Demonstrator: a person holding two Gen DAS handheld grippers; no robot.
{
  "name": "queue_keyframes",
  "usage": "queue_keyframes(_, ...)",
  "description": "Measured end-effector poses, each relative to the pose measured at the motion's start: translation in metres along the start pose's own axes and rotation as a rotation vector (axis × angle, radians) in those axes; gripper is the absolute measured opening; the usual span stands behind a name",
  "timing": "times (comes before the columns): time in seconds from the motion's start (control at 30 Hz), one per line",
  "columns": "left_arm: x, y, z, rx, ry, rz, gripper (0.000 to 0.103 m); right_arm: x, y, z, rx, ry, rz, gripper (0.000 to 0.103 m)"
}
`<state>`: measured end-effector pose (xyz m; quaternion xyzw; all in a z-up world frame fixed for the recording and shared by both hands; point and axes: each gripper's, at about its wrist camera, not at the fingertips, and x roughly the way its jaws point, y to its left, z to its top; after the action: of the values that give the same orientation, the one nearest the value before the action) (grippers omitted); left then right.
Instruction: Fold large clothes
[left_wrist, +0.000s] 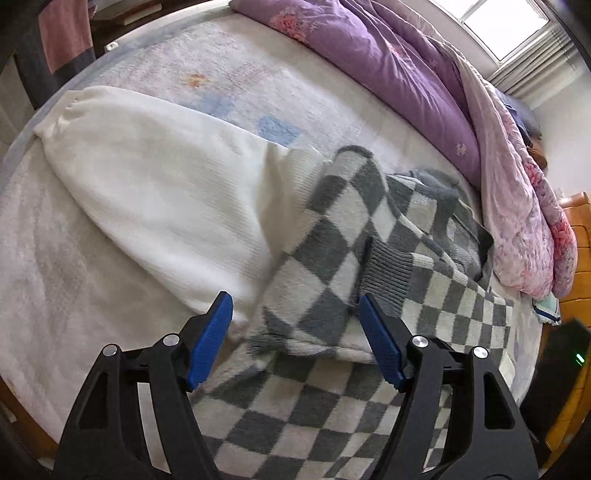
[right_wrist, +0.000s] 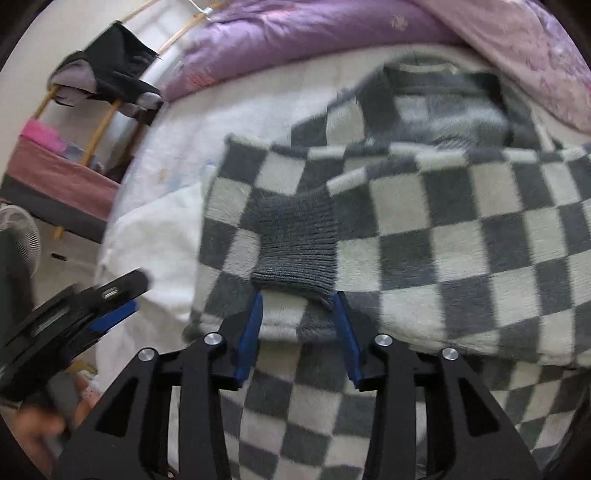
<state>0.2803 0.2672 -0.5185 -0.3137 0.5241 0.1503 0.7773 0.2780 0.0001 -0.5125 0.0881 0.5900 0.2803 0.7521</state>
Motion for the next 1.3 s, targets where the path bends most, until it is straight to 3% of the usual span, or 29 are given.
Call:
queue_keyframes(0.1, 0.014, -0.025, 0.001, 0.047, 0.01, -0.015, 0.072, -0.036, -0.033, 0.003, 0.033, -0.056, 0.006, 0.037)
queue_keyframes(0.13, 0.019, -0.032, 0.001, 0.065, 0.014, -0.015, 0.072, -0.046, -0.054, 0.006, 0.052, -0.073, -0.029, 0.036)
queue_keyframes(0.2, 0.035, -0.053, 0.003, 0.105, 0.025, -0.013, 0.072, -0.058, -0.092, 0.013, 0.076, -0.079, -0.104, 0.016)
queue_keyframes(0.23, 0.043, -0.061, 0.003, 0.121, 0.033, -0.015, 0.072, -0.063, -0.112, 0.016, 0.091, -0.081, -0.139, 0.014)
queue_keyframes(0.33, 0.073, -0.09, 0.005, 0.194, 0.059, 0.021, 0.072, -0.071, -0.168, 0.032, 0.113, -0.055, -0.264, 0.013)
queue_keyframes(0.4, 0.098, -0.107, 0.004, 0.255, 0.079, 0.069, 0.072, -0.065, -0.2, 0.037, 0.132, -0.024, -0.293, 0.012)
queue_keyframes(0.47, 0.122, -0.109, 0.005, 0.252, 0.119, 0.105, 0.072, -0.054, -0.228, 0.036, 0.149, 0.029, -0.344, 0.012)
queue_keyframes(0.57, 0.147, -0.11, 0.005, 0.278, 0.149, 0.148, 0.078, -0.03, -0.265, 0.032, 0.217, 0.108, -0.318, 0.001)
queue_keyframes(0.67, 0.15, -0.114, 0.008, 0.304, 0.166, 0.152, 0.079, -0.016, -0.284, 0.029, 0.262, 0.132, -0.252, 0.0)
queue_keyframes(0.8, 0.109, -0.118, 0.03, 0.303, 0.092, 0.054, 0.081, -0.05, -0.278, 0.042, 0.283, 0.076, -0.204, 0.011)
queue_keyframes(0.83, 0.101, -0.117, 0.037, 0.298, 0.067, 0.047, 0.081, -0.057, -0.277, 0.046, 0.273, 0.053, -0.218, 0.016)
queue_keyframes(0.9, 0.086, -0.111, 0.06, 0.267, 0.009, 0.054, 0.081, -0.075, -0.276, 0.062, 0.253, -0.02, -0.261, 0.036)
queue_keyframes(0.97, 0.084, -0.104, 0.086, 0.237, -0.019, 0.066, 0.081, -0.076, -0.282, 0.076, 0.244, -0.051, -0.321, 0.044)
queue_keyframes(1.1, 0.101, -0.092, 0.12, 0.215, -0.022, 0.138, 0.081, -0.071, -0.299, 0.1, 0.306, -0.073, -0.358, 0.048)
queue_keyframes(1.17, 0.11, -0.086, 0.127, 0.192, 0.002, 0.141, 0.081, -0.065, -0.306, 0.107, 0.328, -0.069, -0.374, 0.053)
queue_keyframes(1.3, 0.131, -0.079, 0.129, 0.207, 0.056, 0.166, 0.081, -0.045, -0.323, 0.117, 0.378, -0.027, -0.355, 0.054)
